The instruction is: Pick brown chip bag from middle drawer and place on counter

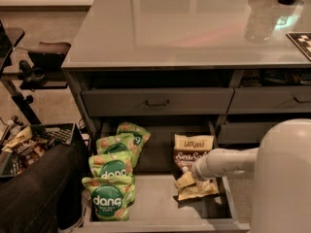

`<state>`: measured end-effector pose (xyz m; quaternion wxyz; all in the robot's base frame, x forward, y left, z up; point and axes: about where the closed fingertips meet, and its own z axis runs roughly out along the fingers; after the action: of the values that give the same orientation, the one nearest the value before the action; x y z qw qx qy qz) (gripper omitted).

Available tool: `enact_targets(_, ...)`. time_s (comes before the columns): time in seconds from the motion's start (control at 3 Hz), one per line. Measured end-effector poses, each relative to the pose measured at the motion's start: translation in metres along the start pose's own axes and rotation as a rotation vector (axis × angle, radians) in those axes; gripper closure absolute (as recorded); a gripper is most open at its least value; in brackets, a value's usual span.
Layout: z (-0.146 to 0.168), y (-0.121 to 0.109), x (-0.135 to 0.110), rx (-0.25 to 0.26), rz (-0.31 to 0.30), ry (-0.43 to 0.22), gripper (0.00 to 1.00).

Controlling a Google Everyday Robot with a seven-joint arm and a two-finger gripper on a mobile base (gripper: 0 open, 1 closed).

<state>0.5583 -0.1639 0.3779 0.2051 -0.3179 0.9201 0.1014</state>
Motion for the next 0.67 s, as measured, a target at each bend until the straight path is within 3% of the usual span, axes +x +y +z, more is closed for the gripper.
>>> enact_targets(0.33,0.0132,-0.0007,0.0046,-0.005,0.025,0.010,0.00)
enact_targets(0.67,0.0134,-0.0006,0.0048,-0.005,0.025,0.010,0.19)
